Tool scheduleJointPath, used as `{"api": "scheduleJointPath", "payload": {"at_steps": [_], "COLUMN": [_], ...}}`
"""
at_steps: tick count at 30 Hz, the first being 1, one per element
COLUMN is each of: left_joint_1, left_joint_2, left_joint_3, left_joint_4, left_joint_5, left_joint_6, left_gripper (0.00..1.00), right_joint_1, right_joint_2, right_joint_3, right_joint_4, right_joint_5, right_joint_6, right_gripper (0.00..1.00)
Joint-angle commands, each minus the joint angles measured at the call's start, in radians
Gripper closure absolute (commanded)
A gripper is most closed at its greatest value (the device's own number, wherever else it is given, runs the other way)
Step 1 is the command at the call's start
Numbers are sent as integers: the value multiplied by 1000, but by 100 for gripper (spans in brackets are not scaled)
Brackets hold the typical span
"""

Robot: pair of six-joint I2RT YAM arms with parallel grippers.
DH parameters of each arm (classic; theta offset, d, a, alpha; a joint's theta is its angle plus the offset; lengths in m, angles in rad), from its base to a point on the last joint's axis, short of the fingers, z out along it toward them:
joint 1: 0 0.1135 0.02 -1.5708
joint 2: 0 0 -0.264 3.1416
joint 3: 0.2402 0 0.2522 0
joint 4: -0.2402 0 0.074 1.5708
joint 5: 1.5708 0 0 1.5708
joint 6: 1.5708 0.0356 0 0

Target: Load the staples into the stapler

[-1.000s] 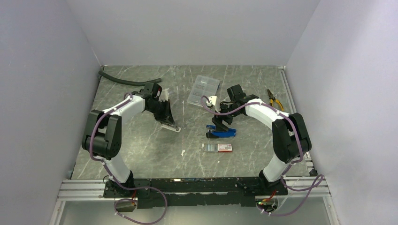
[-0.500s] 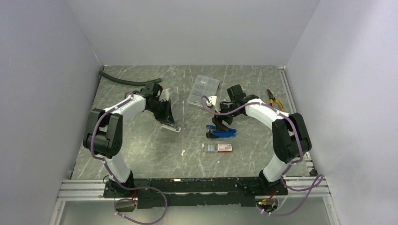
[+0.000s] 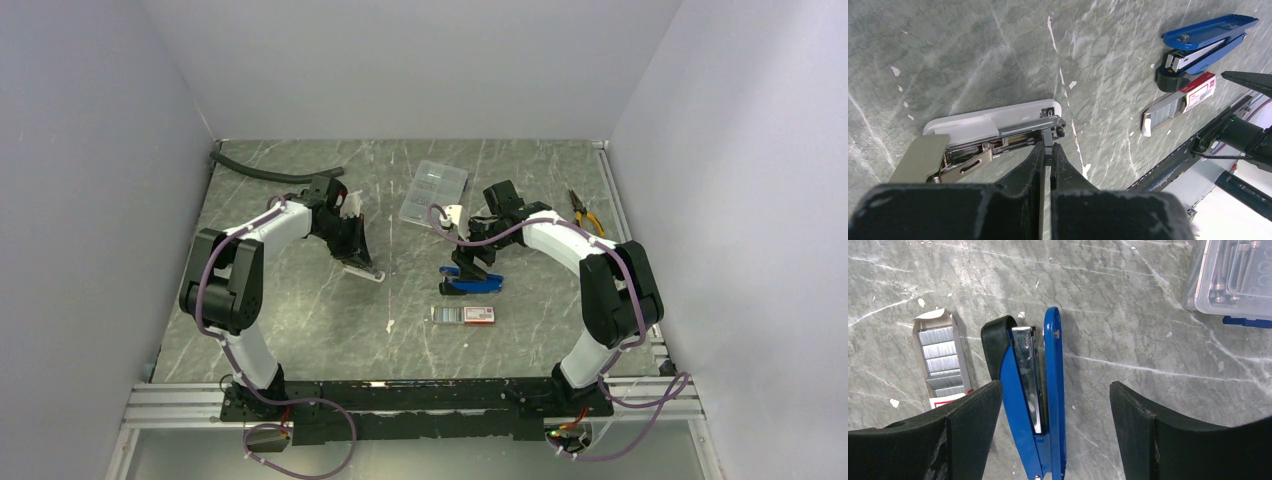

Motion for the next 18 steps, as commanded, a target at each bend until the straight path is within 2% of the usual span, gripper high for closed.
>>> {"api": "scheduleJointPath", "payload": {"at_steps": [1, 18], "left_joint_1": [-1, -1], "left_joint_2": [4, 6], "left_joint_3": [35, 44], "left_joint_4": [-6, -21], "left_joint_5": [7, -4], "left_joint_6": [23, 43], "left_gripper": [97, 91], "right_joint_1": [1, 1], "right_joint_2": [4, 5], "right_joint_3": [9, 8], "right_joint_4": [-15, -17], "right_joint_5": [-1, -1], "right_joint_6": [-17, -18], "right_gripper": [18, 18]}}
